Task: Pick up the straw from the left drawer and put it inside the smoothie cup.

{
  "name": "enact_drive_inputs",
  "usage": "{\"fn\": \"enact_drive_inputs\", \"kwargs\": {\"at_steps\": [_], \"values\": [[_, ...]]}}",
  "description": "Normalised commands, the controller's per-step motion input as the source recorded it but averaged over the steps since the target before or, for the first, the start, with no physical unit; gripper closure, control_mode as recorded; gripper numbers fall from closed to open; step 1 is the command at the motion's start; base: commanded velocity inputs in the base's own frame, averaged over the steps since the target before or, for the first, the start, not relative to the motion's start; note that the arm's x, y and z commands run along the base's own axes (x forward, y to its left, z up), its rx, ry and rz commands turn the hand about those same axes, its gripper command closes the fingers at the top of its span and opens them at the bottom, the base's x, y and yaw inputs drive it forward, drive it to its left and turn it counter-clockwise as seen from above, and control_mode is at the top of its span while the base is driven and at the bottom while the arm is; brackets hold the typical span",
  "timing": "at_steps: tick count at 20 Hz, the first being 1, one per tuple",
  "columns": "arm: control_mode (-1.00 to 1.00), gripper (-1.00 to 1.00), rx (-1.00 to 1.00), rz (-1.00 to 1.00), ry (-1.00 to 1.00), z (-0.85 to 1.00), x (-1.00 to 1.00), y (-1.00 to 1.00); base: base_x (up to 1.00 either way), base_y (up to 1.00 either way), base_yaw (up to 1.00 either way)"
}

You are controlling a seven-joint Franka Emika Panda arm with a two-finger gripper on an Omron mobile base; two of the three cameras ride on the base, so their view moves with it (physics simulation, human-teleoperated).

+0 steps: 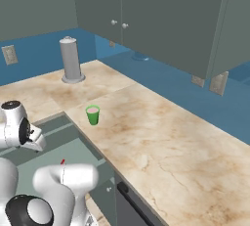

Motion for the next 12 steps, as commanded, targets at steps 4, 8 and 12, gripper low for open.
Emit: {"fn": "enact_drive_inputs", "kwargs": {"at_steps": [4,8,12], "values": [[-1.00,-1.00,0.00,0.00,0.00,-0.28,0.00,-0.06,0.00,0.00,0.00],[-1.00,-1.00,0.00,0.00,0.02,-0.08,0.07,0.00,0.00,0.00,0.00],[-1.00,-1.00,0.00,0.00,0.08,-0.07,0.03,0.00,0.00,0.00,0.00]]}}
